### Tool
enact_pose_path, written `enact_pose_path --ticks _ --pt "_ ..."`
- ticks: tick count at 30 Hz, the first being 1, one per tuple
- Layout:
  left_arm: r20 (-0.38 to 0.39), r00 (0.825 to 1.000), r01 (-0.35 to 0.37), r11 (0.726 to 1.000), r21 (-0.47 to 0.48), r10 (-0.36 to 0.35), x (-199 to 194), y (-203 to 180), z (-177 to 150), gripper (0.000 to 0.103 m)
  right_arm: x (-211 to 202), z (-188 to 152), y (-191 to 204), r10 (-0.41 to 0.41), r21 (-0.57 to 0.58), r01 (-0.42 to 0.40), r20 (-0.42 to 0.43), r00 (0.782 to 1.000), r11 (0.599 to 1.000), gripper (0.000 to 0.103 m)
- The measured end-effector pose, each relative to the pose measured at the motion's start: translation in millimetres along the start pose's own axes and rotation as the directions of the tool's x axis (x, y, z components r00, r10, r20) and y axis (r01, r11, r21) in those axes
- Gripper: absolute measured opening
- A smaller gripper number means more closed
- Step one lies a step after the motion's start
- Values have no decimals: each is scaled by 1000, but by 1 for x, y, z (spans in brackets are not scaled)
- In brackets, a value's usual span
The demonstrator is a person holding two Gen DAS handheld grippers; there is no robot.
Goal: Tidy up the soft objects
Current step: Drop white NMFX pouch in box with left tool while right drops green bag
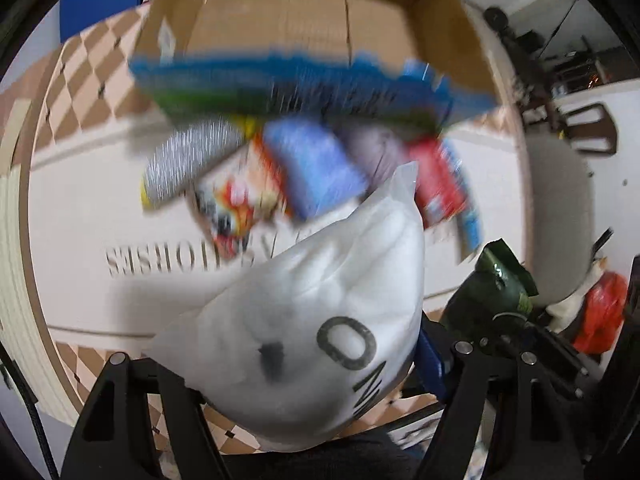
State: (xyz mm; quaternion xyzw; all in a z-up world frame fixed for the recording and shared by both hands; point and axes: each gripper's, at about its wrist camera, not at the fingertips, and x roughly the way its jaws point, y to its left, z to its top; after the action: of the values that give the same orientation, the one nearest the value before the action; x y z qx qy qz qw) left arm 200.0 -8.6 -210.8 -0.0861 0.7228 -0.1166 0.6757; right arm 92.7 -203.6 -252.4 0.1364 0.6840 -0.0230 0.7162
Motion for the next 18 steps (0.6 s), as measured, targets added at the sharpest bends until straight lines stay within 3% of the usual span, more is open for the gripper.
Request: enact_pose_path --ticks 3,7,10,18 --pt "61 998 -12 1000 -2 13 -31 -11 41 74 -35 25 24 12 -39 -10 63 998 999 34" --pt "143 987 -72 997 -10 73 -60 -11 96 74 -52 85 45 32 -81 -23 111 993 996 34" --pt "115 992 -52 998 -30 56 -62 -7 149 74 -56 133 57 40 -115 -25 130 991 993 34" --pt "16 990 -140 990 25 139 24 -8 250 74 12 264 81 52 -203 -34 85 995 979 34"
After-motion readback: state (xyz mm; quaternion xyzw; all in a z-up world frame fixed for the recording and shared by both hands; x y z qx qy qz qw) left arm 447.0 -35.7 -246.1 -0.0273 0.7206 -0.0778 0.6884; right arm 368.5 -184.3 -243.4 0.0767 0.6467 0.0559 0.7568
